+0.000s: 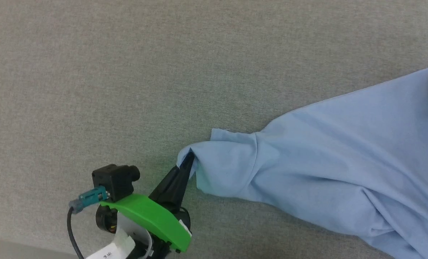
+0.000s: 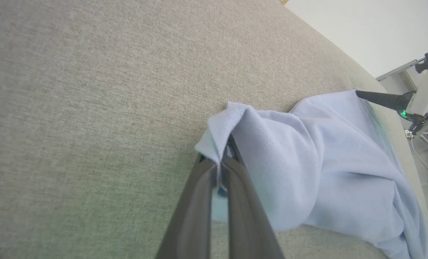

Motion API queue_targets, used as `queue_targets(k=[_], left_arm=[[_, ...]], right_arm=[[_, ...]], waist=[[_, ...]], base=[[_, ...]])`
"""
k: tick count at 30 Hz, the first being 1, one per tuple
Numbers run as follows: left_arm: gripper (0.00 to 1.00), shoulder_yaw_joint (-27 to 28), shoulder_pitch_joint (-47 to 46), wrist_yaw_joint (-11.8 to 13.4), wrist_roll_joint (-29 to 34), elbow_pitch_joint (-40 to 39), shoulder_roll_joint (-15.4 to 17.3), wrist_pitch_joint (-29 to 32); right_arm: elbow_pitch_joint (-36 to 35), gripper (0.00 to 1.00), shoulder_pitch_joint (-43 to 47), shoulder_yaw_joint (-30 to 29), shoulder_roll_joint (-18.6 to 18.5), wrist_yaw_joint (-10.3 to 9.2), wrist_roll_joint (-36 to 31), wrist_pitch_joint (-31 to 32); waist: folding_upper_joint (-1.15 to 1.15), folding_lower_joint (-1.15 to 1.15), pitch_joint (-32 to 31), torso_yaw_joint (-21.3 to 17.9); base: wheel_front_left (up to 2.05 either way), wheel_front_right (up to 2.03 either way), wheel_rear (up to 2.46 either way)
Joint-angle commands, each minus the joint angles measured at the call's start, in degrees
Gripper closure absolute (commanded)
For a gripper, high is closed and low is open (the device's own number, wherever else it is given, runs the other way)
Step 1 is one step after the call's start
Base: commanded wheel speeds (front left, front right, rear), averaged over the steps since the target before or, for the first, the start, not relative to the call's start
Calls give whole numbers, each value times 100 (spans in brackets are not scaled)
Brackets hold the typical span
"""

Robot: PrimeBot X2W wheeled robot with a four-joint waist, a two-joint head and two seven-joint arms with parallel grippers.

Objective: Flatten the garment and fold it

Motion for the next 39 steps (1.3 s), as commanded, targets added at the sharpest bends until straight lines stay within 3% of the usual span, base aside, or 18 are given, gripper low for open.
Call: queue_targets(k=[1, 9, 19, 28, 39], left_arm=[[100, 11, -130, -6, -3, 7, -16, -19], [100, 296, -302, 105, 84, 160, 88, -149], [100, 628, -1517, 429, 610, 1017, 333, -63], [100, 819, -3550, 351, 974, 1746, 780, 306], [100, 739, -5359, 203, 1273, 2550, 1152, 856]], right_arm=[[298, 100, 190, 104, 143, -8, 18, 242], [144, 100, 40, -132, 340, -8, -10, -265], [-242, 100, 129, -426, 763, -8, 41, -1304], [-406, 100, -583, -179, 1003, -8, -85, -1878], [-191, 100, -1832, 436, 1113, -8, -190, -1959]], waist=[[0, 0, -9, -15], [0, 0, -477, -292], [0, 0, -1374, -737], [0, 0, -2016, -1182], [0, 0, -2543, -1534]], base=[[0, 0, 0], [0, 0, 0], [0, 0, 0], [0, 0, 0], [0, 0, 0]])
